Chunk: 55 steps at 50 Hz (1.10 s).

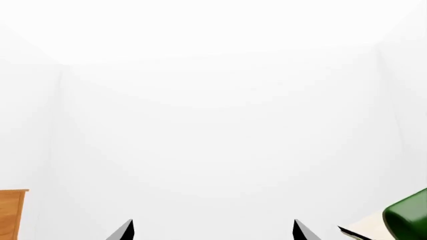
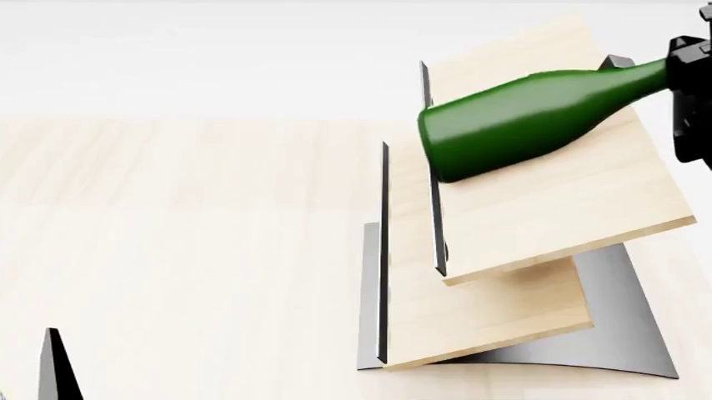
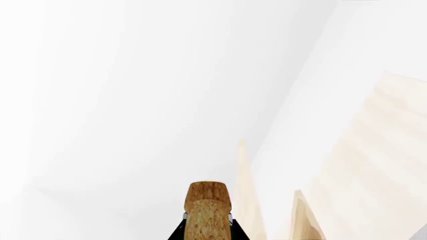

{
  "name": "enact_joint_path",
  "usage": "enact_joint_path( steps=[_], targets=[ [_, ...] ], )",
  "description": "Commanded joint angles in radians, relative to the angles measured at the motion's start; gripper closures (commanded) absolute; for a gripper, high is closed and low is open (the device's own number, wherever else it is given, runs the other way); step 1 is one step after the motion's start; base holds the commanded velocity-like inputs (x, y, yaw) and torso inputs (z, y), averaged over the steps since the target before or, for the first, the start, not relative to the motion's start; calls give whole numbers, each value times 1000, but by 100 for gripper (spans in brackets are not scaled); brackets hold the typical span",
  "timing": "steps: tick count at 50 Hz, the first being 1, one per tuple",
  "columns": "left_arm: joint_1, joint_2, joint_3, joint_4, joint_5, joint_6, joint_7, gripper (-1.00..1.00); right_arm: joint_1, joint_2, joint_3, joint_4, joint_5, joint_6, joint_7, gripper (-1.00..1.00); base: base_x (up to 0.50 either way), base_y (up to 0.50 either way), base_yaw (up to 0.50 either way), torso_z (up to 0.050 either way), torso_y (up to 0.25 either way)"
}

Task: Put the wine bottle on the wine rack.

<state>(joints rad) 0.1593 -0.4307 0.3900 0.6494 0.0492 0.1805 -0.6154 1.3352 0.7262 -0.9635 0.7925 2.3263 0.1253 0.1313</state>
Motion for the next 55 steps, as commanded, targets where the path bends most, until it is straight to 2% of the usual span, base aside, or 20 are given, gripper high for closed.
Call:
enact_joint_path(
  steps=[1, 25, 26, 55],
  targets=[
    [1, -2, 2, -2, 0, 3, -3, -100, 0, 18, 29, -60, -41, -24, -6, 100, 0, 0, 0, 0, 0],
    [-5, -4, 8, -3, -1, -1, -5, -100, -12, 17, 32, -54, -46, -21, -16, 100, 0, 0, 0, 0, 1],
    [-4, -4, 9, -5, 1, 1, -6, -100, -12, 16, 32, -52, -46, -19, -19, -100, 0, 0, 0, 0, 0],
    [-6, -9, 12, -6, -1, 4, -11, -100, -16, 10, 36, -34, -52, -10, -29, -100, 0, 0, 0, 0, 0]
  ],
)
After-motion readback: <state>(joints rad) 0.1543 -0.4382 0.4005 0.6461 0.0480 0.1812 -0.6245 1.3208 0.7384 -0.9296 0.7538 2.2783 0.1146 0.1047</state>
